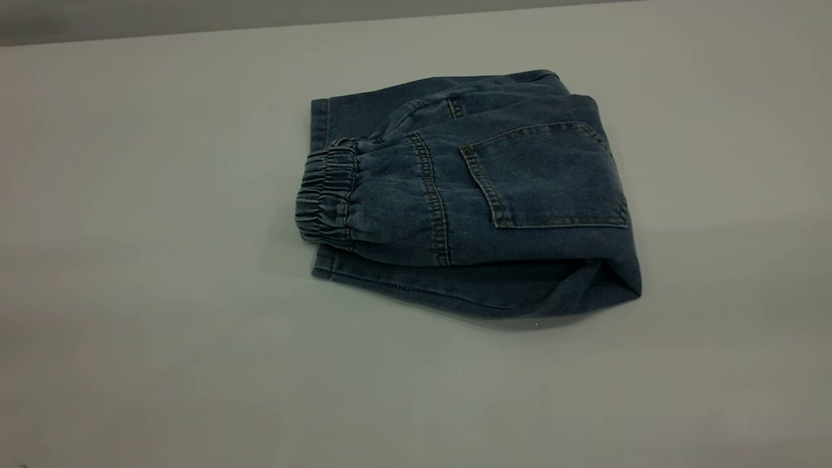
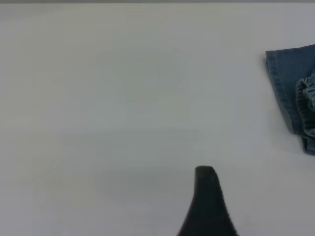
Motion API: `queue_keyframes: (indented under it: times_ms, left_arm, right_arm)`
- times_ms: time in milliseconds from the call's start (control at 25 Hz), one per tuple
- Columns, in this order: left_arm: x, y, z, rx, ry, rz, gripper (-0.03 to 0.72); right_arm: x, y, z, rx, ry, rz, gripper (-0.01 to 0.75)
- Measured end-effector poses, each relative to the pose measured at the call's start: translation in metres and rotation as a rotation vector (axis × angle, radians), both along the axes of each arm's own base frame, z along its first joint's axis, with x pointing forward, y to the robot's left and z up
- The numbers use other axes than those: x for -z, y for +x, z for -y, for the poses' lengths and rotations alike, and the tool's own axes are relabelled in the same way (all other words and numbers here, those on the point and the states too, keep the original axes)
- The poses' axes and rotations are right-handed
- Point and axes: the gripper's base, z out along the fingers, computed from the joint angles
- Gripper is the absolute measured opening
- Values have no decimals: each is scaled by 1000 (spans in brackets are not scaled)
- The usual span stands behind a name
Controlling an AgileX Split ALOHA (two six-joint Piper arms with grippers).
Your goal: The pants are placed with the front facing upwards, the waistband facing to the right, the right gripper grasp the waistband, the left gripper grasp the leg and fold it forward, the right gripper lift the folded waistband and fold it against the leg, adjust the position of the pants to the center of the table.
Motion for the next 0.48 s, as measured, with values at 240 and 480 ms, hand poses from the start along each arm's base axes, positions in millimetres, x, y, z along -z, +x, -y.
queue_keyframes:
  times_ms: [240, 480]
  left_arm:
    - [0, -4, 0, 0, 0, 24, 461]
    - [0, -3, 0, 0, 0, 23, 461]
  right_arm:
    - [0, 0, 0, 0, 0, 0, 573]
    - [0, 0, 0, 0, 0, 0, 573]
